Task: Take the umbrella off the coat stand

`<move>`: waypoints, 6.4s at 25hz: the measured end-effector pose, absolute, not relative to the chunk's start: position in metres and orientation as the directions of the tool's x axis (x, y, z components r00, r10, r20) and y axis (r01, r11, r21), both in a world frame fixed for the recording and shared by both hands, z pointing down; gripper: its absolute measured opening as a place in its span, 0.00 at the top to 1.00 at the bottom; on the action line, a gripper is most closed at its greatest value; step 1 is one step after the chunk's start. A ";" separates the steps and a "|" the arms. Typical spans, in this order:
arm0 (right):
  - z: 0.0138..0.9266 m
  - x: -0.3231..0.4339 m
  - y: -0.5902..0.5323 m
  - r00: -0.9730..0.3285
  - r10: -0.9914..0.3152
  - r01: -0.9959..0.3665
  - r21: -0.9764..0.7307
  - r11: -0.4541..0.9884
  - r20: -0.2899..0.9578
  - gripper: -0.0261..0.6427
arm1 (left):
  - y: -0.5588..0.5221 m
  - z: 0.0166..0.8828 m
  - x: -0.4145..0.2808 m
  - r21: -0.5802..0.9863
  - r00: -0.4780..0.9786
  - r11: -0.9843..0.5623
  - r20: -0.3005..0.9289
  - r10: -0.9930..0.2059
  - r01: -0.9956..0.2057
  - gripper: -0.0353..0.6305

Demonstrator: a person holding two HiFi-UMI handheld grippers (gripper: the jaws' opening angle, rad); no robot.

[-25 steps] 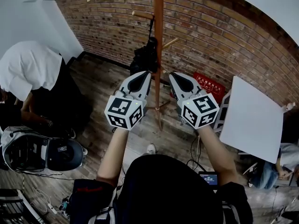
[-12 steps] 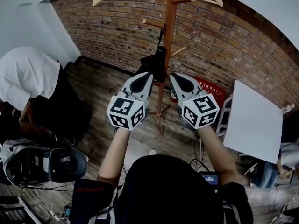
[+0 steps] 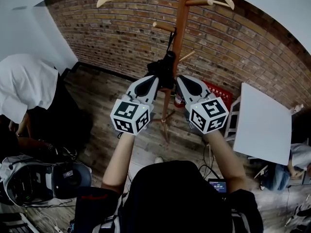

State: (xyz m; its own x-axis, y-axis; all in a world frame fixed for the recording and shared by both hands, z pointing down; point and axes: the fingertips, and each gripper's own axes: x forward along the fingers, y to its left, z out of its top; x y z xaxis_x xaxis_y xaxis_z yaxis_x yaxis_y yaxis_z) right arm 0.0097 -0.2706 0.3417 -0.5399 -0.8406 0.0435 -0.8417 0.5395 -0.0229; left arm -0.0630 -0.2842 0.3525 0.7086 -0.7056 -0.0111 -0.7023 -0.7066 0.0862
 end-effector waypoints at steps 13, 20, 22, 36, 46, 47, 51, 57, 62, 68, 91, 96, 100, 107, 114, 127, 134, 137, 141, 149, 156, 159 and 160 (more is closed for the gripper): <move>0.356 0.015 -0.280 -0.548 -0.834 -0.837 -0.046 0.546 0.068 0.92 | -0.293 0.372 -0.063 0.069 0.704 -0.701 0.030 -0.710 -0.710 0.92; 0.360 0.016 -0.293 -0.570 -0.818 -0.821 -0.043 0.569 0.079 0.92 | -0.304 0.380 -0.060 0.048 0.697 -0.695 0.045 -0.716 -0.718 0.92; 0.360 0.018 -0.296 -0.573 -0.815 -0.819 -0.045 0.572 0.081 0.92 | -0.306 0.382 -0.060 0.033 0.691 -0.691 0.052 -0.721 -0.722 0.92; 0.376 0.028 -0.311 -0.604 -0.789 -0.796 -0.045 0.603 0.116 0.92 | -0.323 0.402 -0.058 0.043 0.678 -0.677 0.069 -0.732 -0.735 0.64; 0.381 0.029 -0.322 -0.617 -0.777 -0.786 -0.062 0.615 0.120 0.92 | -0.340 0.418 -0.053 -0.030 0.640 -0.648 0.126 -0.758 -0.761 0.35; 0.381 0.030 -0.323 -0.618 -0.777 -0.786 -0.064 0.615 0.121 0.92 | -0.342 0.421 -0.053 -0.033 0.637 -0.645 0.133 -0.760 -0.763 0.33; 0.384 0.033 -0.327 -0.620 -0.775 -0.784 -0.070 0.616 0.124 0.92 | -0.345 0.429 -0.046 -0.018 0.650 -0.660 0.154 -0.744 -0.751 0.27; 0.385 0.035 -0.333 -0.621 -0.773 -0.783 -0.076 0.617 0.125 0.92 | -0.351 0.436 -0.039 0.003 0.657 -0.667 0.169 -0.734 -0.745 0.25; 0.386 0.034 -0.337 -0.621 -0.773 -0.783 -0.079 0.617 0.126 0.92 | -0.358 0.440 -0.037 0.024 0.661 -0.668 0.177 -0.729 -0.743 0.25; 0.386 0.035 -0.343 -0.617 -0.777 -0.787 -0.081 0.612 0.127 0.92 | -0.365 0.445 -0.031 0.035 0.675 -0.681 0.184 -0.715 -0.731 0.25; 0.393 0.048 -0.356 -0.594 -0.793 -0.805 -0.099 0.585 0.134 0.92 | -0.386 0.450 -0.020 0.025 0.677 -0.688 0.204 -0.707 -0.726 0.25; 0.393 0.048 -0.359 -0.592 -0.795 -0.806 -0.107 0.582 0.136 0.92 | -0.387 0.448 -0.022 -0.010 0.659 -0.681 0.237 -0.713 -0.733 0.43; 0.394 0.046 -0.359 -0.596 -0.792 -0.803 -0.111 0.585 0.137 0.92 | -0.387 0.449 -0.023 -0.009 0.661 -0.684 0.244 -0.709 -0.730 0.45; 0.395 0.048 -0.359 -0.596 -0.791 -0.803 -0.115 0.585 0.137 0.92 | -0.387 0.447 -0.024 -0.022 0.643 -0.666 0.237 -0.728 -0.745 0.49; 0.396 0.053 -0.357 -0.595 -0.792 -0.804 -0.119 0.583 0.137 0.92 | -0.387 0.447 -0.025 -0.030 0.621 -0.647 0.250 -0.743 -0.762 0.52; 0.398 0.056 -0.359 -0.595 -0.791 -0.803 -0.127 0.582 0.142 0.92 | -0.390 0.443 -0.028 -0.018 0.614 -0.639 0.258 -0.746 -0.769 0.54; 0.393 0.052 -0.359 -0.602 -0.787 -0.798 -0.127 0.589 0.138 0.92 | -0.389 0.426 -0.029 -0.010 0.623 -0.642 0.230 -0.748 -0.767 0.55; 0.390 0.053 -0.358 -0.604 -0.786 -0.797 -0.124 0.591 0.134 0.92 | -0.386 0.420 -0.028 -0.010 0.625 -0.642 0.220 -0.749 -0.767 0.55; 0.385 0.053 -0.356 -0.606 -0.785 -0.795 -0.124 0.593 0.128 0.92 | -0.383 0.410 -0.029 0.013 0.631 -0.642 0.203 -0.749 -0.767 0.55; 0.381 0.050 -0.349 -0.607 -0.786 -0.794 -0.115 0.597 0.114 0.92 | -0.377 0.395 -0.040 0.021 0.621 -0.627 0.161 -0.767 -0.779 0.55; 0.374 0.044 -0.345 -0.611 -0.785 -0.791 -0.110 0.601 0.102 0.92 | -0.371 0.375 -0.050 0.016 0.611 -0.614 0.125 -0.782 -0.789 0.55; 0.371 0.041 -0.342 -0.613 -0.784 -0.790 -0.111 0.603 0.096 0.92 | -0.369 0.368 -0.056 0.019 0.610 -0.612 0.116 -0.784 -0.791 0.55; 0.370 0.040 -0.341 -0.613 -0.784 -0.789 -0.111 0.604 0.095 0.92 | -0.368 0.366 -0.058 0.017 0.608 -0.610 0.113 -0.786 -0.792 0.55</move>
